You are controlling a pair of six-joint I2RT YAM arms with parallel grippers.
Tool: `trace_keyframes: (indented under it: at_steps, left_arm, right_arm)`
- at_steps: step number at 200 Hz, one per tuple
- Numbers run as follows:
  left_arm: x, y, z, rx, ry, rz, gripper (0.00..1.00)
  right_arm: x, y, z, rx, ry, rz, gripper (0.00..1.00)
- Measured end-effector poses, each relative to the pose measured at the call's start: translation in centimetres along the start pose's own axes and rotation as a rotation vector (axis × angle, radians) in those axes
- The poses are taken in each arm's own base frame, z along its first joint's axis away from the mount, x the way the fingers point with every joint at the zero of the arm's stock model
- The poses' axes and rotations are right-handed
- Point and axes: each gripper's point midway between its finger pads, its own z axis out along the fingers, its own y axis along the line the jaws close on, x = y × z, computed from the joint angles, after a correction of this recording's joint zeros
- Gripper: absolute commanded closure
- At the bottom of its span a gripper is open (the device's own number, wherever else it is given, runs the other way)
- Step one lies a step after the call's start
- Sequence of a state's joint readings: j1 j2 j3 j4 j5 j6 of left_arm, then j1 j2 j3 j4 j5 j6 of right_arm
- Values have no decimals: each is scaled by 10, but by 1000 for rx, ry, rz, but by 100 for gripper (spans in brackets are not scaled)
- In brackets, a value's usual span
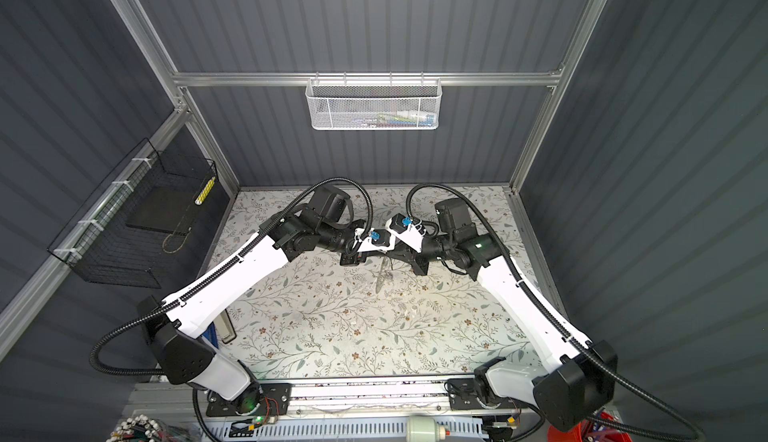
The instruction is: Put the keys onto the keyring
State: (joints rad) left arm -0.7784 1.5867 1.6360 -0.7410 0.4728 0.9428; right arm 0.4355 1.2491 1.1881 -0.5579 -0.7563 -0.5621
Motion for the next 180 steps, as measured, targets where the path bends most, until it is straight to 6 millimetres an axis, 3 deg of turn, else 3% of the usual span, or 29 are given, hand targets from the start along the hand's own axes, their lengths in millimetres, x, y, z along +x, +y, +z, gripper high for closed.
trace_keyframes:
  at_steps: [38, 62, 128, 180]
  left_arm:
    - [1, 3, -1, -12, 10, 3, 100]
    - [0, 4, -1, -17, 9, 5, 100]
    - [-2, 5, 1, -14, -11, -43, 100]
    - [6, 3, 15, -39, -55, -145, 100]
  right_arm:
    - [1, -1, 0, 8, 6, -3, 100]
    - [0, -1, -1, 22, 2, -5, 97]
    - [0, -7, -8, 93, 3, 7, 69]
    - [15, -15, -21, 199, 12, 59, 59]
